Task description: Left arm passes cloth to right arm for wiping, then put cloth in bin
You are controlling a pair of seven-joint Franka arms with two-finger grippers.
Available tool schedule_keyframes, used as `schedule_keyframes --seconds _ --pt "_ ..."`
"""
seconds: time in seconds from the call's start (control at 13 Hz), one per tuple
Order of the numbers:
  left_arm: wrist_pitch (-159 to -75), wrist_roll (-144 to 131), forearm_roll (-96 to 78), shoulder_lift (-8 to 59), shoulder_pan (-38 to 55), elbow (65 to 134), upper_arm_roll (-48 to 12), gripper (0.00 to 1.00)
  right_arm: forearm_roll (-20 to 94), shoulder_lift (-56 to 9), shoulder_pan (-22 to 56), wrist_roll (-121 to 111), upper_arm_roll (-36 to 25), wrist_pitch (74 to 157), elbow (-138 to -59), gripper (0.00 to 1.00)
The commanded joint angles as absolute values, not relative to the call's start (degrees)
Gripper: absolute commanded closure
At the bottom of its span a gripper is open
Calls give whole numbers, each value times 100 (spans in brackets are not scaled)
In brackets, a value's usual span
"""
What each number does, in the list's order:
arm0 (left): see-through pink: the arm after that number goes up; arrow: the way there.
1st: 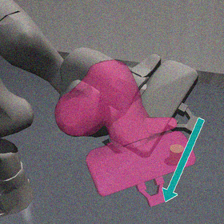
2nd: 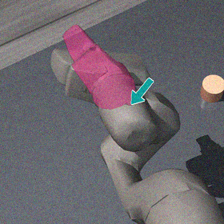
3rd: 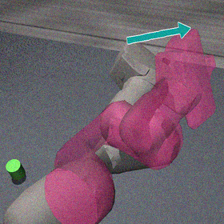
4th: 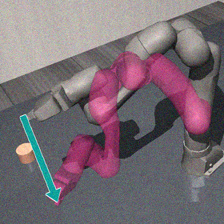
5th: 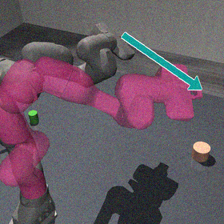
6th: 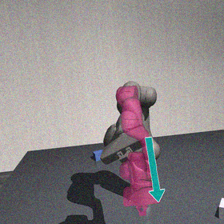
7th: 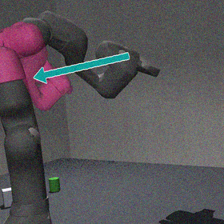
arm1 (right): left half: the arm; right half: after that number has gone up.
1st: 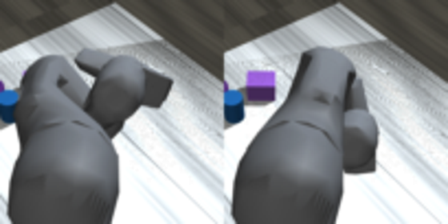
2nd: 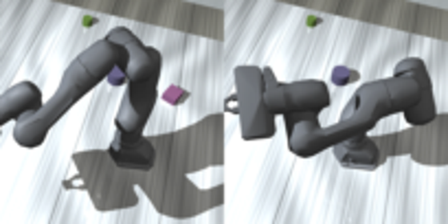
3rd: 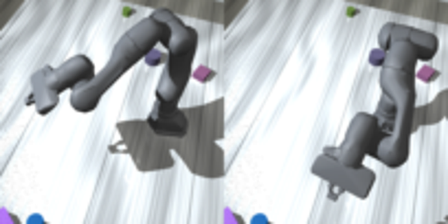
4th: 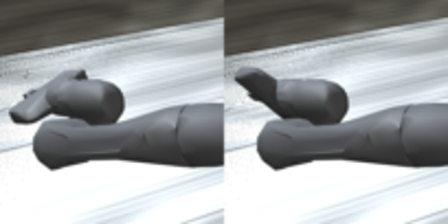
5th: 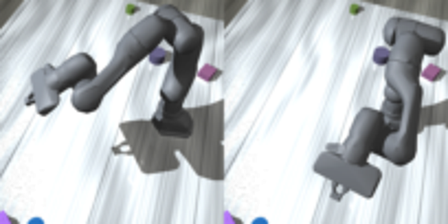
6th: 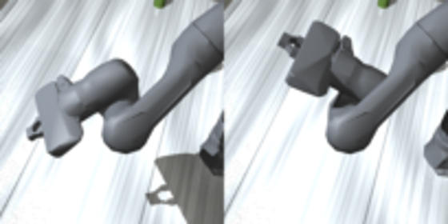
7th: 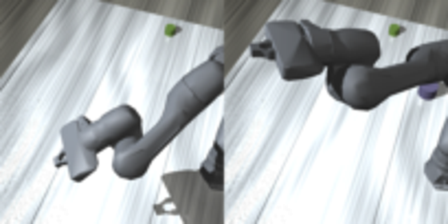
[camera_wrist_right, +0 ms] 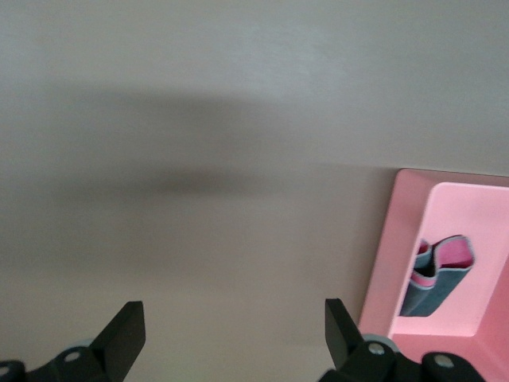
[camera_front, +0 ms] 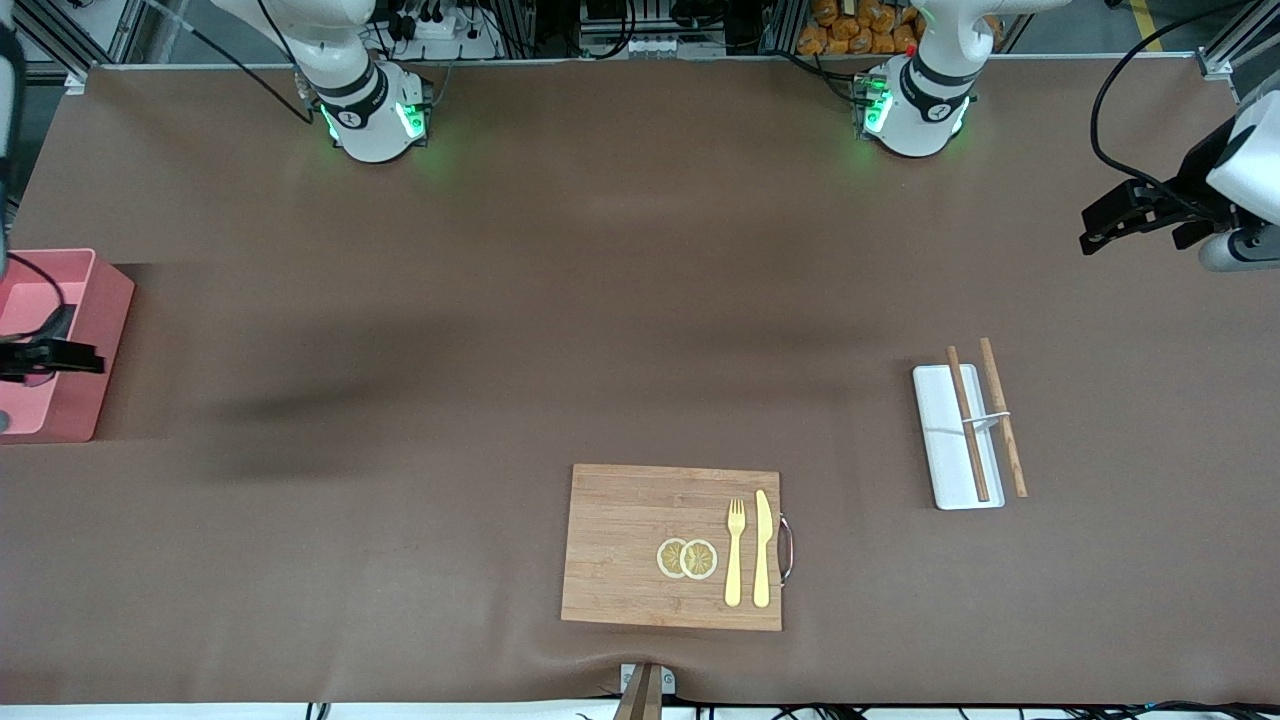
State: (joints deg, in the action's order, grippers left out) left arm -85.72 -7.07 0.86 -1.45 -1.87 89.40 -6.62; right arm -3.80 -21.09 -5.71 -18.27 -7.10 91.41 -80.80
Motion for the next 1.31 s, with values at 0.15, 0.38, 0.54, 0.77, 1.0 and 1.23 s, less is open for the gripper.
schedule_keyframes --seconds 0.15,0.38,0.54,0.77,1.0,1.23 --pt "-8525 -650 158 -185 -351 8851 -809 0 -203 -1110 166 -616 -756 8754 -8770 0" --pt "-8525 -668 167 -123 -352 8684 -817 0 105 -301 -26 -607 -660 8816 -9298 0" --pt "-8517 -677 167 -123 -352 8684 -817 0 245 -54 -245 -283 -554 8772 -9290 0" --pt "-8490 -686 202 -123 -299 8684 -817 0 571 70 -395 35 -562 8501 -9203 0" --pt "-8490 -677 158 -123 -325 8684 -826 0 536 219 -396 306 -545 8254 -9185 0" --pt "-8473 -668 149 -123 -360 8684 -817 0 405 220 -360 334 -554 8174 -9150 0"
